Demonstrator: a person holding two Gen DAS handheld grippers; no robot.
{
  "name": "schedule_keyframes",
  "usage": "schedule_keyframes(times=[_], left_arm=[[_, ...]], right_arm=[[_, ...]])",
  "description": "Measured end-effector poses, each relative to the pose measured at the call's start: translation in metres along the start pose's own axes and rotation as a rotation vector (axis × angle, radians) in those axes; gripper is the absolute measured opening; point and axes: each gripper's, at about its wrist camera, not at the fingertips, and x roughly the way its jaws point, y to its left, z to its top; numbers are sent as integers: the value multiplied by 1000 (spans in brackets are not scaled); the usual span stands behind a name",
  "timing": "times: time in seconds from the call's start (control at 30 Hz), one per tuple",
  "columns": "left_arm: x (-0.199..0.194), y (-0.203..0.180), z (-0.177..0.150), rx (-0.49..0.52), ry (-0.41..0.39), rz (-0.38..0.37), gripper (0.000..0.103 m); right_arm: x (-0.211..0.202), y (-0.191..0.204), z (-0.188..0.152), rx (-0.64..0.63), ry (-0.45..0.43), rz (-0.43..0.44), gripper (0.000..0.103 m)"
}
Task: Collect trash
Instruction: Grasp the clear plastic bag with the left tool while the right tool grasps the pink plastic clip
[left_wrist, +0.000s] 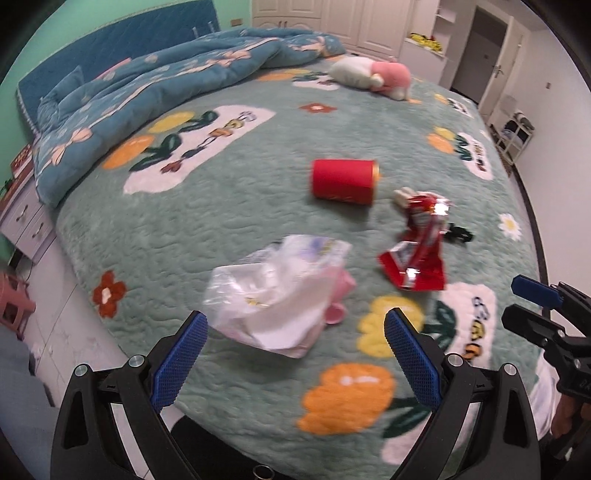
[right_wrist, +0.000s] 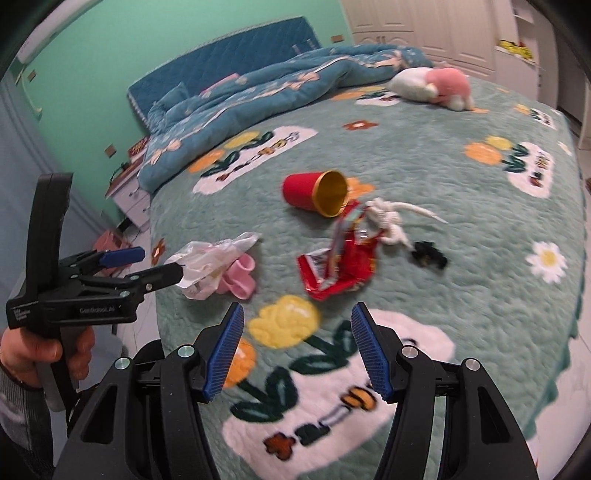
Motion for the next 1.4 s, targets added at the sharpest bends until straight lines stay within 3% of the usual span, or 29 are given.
schedule_keyframes(times=[0.33,0.57,0.7,0.87,1.33,1.4], left_arm=[[45,27,9,-30,79,-27,95],[70,41,9,-34,93,-48,95],[82,53,8,-61,118,-93,61],[77,70,2,-94,111,-105,31],[72,87,-4,-107,113,-83,29],[74,87,-3,-107,114,-84,29]], right_arm=[[29,14,9,-22,44,18,61],[45,18,13,-25,70,26,61],[58,24,15,-41,91,36,61],[79,33,20,-65,113,54,61],[157,64,29,-239,193,22,60],[165,65,29,-262,202,13,52]])
